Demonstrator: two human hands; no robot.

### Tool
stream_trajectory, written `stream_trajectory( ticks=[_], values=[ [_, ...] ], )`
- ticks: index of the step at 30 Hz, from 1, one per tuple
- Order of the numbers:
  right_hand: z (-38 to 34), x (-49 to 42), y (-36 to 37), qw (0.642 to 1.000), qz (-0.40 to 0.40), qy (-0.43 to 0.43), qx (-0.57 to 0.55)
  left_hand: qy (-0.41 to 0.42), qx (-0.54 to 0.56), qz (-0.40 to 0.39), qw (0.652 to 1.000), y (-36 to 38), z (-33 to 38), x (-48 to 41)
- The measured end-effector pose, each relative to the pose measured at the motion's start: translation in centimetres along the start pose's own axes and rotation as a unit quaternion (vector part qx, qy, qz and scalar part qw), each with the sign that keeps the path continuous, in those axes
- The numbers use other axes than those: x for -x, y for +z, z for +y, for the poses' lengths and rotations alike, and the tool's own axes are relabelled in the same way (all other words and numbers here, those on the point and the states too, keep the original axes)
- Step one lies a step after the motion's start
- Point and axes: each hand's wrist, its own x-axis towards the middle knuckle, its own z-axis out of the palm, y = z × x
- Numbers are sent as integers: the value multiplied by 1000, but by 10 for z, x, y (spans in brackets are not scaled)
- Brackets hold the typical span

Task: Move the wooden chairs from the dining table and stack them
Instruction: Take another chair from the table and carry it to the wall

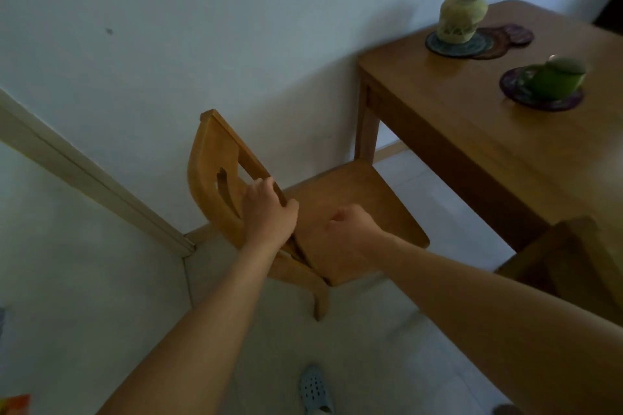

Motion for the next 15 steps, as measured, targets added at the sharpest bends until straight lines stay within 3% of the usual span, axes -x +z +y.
stream_trajectory(
  ticks=[4,8,12,15],
  values=[
    [52,31,-62,993,52,-13,104,-8,153,-120,981,62,64,56],
    [95,74,-121,987,87,-57,120,-56,265,-196,942,125,124,124],
    [128,124,-172,980,122,-98,123,-98,356,-235,899,161,175,181],
    [149,154,-201,973,159,-112,123,-98,369,-238,893,179,202,215]
  ],
)
